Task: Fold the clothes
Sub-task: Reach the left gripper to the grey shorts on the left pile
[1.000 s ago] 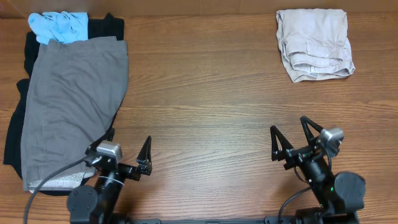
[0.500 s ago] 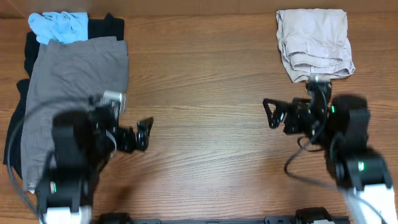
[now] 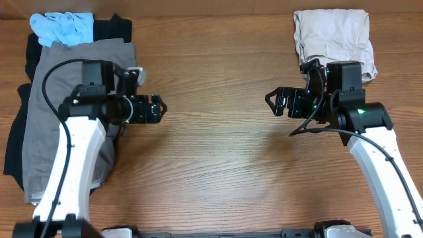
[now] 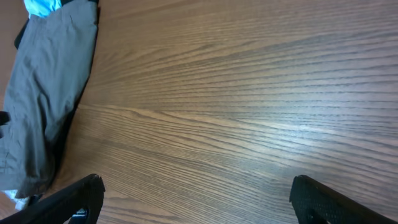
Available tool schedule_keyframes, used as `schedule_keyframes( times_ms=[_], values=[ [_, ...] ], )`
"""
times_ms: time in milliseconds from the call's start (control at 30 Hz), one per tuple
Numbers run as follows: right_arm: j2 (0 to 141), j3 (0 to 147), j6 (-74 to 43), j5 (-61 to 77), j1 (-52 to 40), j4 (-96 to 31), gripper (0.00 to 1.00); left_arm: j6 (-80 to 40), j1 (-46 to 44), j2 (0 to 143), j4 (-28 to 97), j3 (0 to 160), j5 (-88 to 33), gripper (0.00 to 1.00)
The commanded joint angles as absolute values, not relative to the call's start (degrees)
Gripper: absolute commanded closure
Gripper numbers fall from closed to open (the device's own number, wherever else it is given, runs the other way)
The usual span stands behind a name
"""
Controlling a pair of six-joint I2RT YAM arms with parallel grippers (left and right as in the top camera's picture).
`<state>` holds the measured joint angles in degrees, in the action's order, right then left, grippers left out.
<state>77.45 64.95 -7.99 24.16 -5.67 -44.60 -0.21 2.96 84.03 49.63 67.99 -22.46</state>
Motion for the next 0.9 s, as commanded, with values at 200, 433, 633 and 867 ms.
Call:
schedule_keyframes(
  times_ms=[200,433,633,867],
  values=[
    [81.08,66.72,-7.38,25.39,-5.96,-44.23,0.0,-9.15,26.7,85.62,48.23,69.17,-16.53,0.03],
    [83.74,66.72,-7.38,25.39,-5.96,-43.92,0.0,-11.05,42.26,86.91,42.02,69.17,-15.62,0.0],
    [85.78,66.72,-7.2,25.32,-5.96,-43.77,0.0,-8.99,47.03,90.04,34.79,69.17,-12.47,0.0],
    [86.8,66.72,-7.27,25.36,-5.96,-42.24,0.0,9.74,46.46,96.42,28.08,69.17,-14.0,0.0]
  ],
)
